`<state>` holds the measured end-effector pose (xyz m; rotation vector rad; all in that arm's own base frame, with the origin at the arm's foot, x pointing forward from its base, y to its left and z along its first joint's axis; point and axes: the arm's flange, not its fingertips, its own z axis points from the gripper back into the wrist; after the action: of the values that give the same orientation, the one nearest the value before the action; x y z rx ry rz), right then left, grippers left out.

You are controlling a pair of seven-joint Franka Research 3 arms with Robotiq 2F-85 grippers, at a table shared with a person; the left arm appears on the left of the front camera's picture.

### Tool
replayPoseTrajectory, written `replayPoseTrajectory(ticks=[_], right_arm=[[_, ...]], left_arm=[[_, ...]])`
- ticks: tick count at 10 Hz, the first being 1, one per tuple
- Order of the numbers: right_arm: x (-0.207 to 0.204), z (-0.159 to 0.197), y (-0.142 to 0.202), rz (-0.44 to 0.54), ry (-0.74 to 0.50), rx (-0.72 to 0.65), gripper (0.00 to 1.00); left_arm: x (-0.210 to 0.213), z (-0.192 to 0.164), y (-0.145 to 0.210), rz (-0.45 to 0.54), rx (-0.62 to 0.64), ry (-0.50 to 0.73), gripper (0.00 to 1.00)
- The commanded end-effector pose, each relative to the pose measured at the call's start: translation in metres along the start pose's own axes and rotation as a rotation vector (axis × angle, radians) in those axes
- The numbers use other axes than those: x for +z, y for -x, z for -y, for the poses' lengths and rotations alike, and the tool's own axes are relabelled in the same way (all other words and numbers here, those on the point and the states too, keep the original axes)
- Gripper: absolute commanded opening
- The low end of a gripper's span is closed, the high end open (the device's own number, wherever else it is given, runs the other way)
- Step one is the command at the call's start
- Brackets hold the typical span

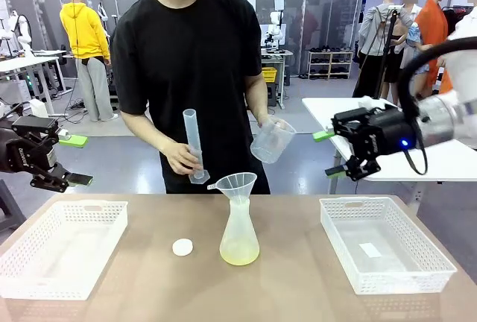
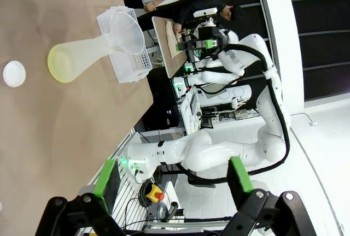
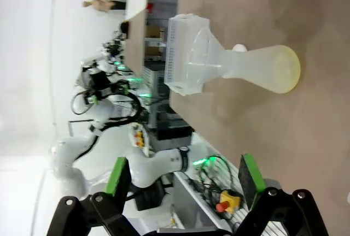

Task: Prepare the solutions needed for the experiment.
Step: Once the solution is in the Big flask , pick up the Plastic Funnel and place it back into the right Organizing basket.

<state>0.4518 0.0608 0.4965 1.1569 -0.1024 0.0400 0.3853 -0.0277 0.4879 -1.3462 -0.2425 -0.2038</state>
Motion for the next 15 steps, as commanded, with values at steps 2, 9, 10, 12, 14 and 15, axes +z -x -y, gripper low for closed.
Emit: replayPoseTrajectory(ticks=[2,9,10,12,14,15], right_arm=[[-0.041,-0.037,-0.037,-0.097,0.256,0.009,1.00],[-0.095,-0.074,-0.044,-0.112,0.416,0.111,1.00],[-0.095,-0.074,-0.044,-0.112,0.416,0.111,1.00],[-0.095,-0.074,-0.044,-0.112,0.416,0.111,1.00],[-0.103,-0.081,-0.053,-0.102,0.553,0.093,1.00],[-0.113,-0.089,-0.061,-0.121,0.604,0.105,1.00]], left_arm=[[0.000,0.002,-0.001,0.002,-0.005,0.018,1.00],[0.000,0.002,-0.001,0.002,-0.005,0.018,1.00],[0.000,0.002,-0.001,0.002,-0.005,0.018,1.00],[0.000,0.002,-0.001,0.002,-0.005,0.018,1.00],[0.000,0.002,-0.001,0.002,-0.005,0.018,1.00],[0.000,0.002,-0.001,0.002,-0.005,0.018,1.00]])
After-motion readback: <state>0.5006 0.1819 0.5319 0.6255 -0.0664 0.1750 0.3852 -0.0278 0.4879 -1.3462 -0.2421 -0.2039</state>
